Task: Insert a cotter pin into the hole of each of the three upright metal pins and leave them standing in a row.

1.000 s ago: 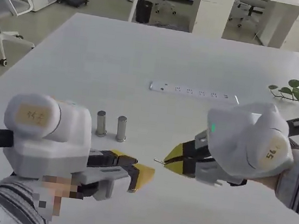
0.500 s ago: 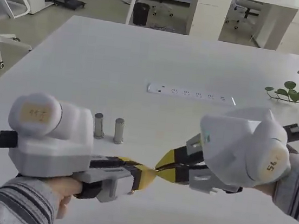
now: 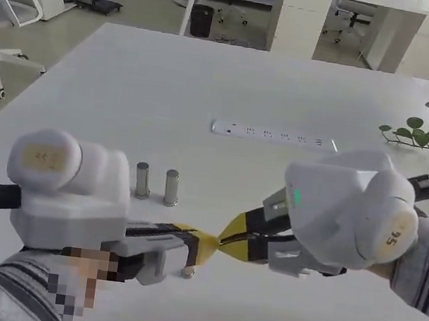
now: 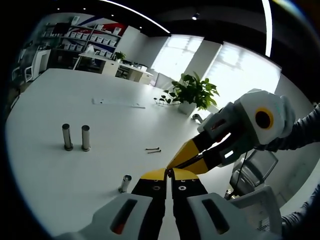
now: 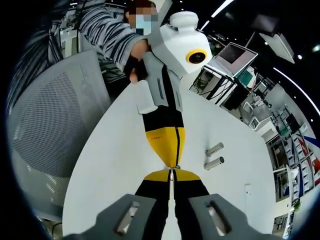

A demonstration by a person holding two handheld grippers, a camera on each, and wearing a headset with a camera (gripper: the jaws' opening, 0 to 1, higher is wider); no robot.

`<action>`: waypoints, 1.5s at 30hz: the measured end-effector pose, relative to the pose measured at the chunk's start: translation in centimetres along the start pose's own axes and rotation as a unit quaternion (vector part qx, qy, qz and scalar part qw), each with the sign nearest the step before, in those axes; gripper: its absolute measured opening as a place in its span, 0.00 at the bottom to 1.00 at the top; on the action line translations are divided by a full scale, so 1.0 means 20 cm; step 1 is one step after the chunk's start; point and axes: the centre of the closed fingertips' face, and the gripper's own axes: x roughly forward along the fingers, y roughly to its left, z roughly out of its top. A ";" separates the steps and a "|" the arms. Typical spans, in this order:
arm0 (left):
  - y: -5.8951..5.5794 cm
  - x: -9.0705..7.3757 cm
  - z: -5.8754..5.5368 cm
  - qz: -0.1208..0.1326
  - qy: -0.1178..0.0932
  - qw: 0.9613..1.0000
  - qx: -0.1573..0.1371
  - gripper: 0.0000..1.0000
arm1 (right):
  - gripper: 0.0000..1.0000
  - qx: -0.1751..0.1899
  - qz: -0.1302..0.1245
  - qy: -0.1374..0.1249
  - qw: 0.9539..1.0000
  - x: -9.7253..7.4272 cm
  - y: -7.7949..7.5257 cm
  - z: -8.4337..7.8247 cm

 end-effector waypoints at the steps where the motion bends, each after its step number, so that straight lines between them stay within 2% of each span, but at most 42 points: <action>1: 0.00 0.00 0.00 0.000 0.000 1.000 -0.001 0.00 | 0.00 -0.001 0.000 0.000 1.000 0.00 0.00 0.00; 6: -0.01 -0.01 0.00 -0.003 -0.003 1.000 0.007 0.00 | 0.00 0.002 -0.003 -0.003 1.000 0.00 0.00 0.01; 9: -0.01 -0.01 0.00 -0.006 -0.003 1.000 0.016 0.00 | 0.00 0.018 -0.001 -0.006 1.000 -0.01 0.00 0.02; 11: -0.02 -0.01 0.00 -0.010 0.001 0.999 0.036 0.00 | 0.00 0.025 0.005 -0.006 1.000 0.00 0.01 0.02; 12: -0.02 -0.02 0.00 -0.009 0.001 0.998 0.064 0.00 | 0.00 0.028 0.004 -0.005 1.000 -0.01 0.01 0.02; 19: -0.03 -0.02 -0.01 -0.015 0.006 0.995 0.102 0.00 | 0.00 0.050 0.005 -0.016 0.999 -0.01 0.02 0.02; 24: -0.05 -0.03 0.00 -0.023 0.011 0.989 0.147 0.00 | 0.00 0.075 0.008 -0.024 0.997 -0.03 0.02 0.01; 29: -0.08 -0.03 0.01 -0.037 0.008 0.985 0.168 0.00 | 0.00 0.112 0.014 -0.037 0.993 -0.03 0.02 0.01; 31: -0.09 -0.03 0.01 -0.041 0.010 0.982 0.187 0.00 | 0.02 0.145 0.018 -0.046 0.988 -0.03 0.02 0.01; 33: -0.10 -0.03 0.00 -0.050 0.019 0.976 0.212 0.00 | 0.03 0.164 0.021 -0.055 0.985 -0.04 0.02 0.01; 36: -0.10 -0.03 -0.01 -0.054 0.025 0.973 0.224 0.00 | 0.04 0.192 0.035 -0.063 0.979 -0.04 0.04 0.01; 38: -0.11 -0.03 -0.03 -0.058 0.029 0.971 0.231 0.00 | 0.05 0.220 0.050 -0.073 0.972 -0.04 0.06 0.01; 40: -0.12 -0.04 -0.04 -0.068 0.036 0.966 0.245 0.00 | 0.05 0.244 0.060 -0.081 0.964 -0.05 0.07 0.01; 42: -0.13 -0.04 -0.05 -0.075 0.036 0.966 0.247 0.00 | 0.05 0.265 0.079 -0.091 0.957 -0.06 0.09 0.02; 43: -0.14 -0.05 -0.05 -0.081 0.035 0.964 0.250 0.00 | 0.05 0.279 0.090 -0.098 0.951 -0.07 0.11 0.02; 44: -0.14 -0.05 -0.05 -0.083 0.036 0.964 0.251 0.00 | 0.05 0.288 0.096 -0.102 0.947 -0.07 0.11 0.02; 45: -0.14 -0.05 -0.04 -0.087 0.036 0.964 0.250 0.00 | 0.05 0.304 0.114 -0.106 0.940 -0.08 0.14 0.03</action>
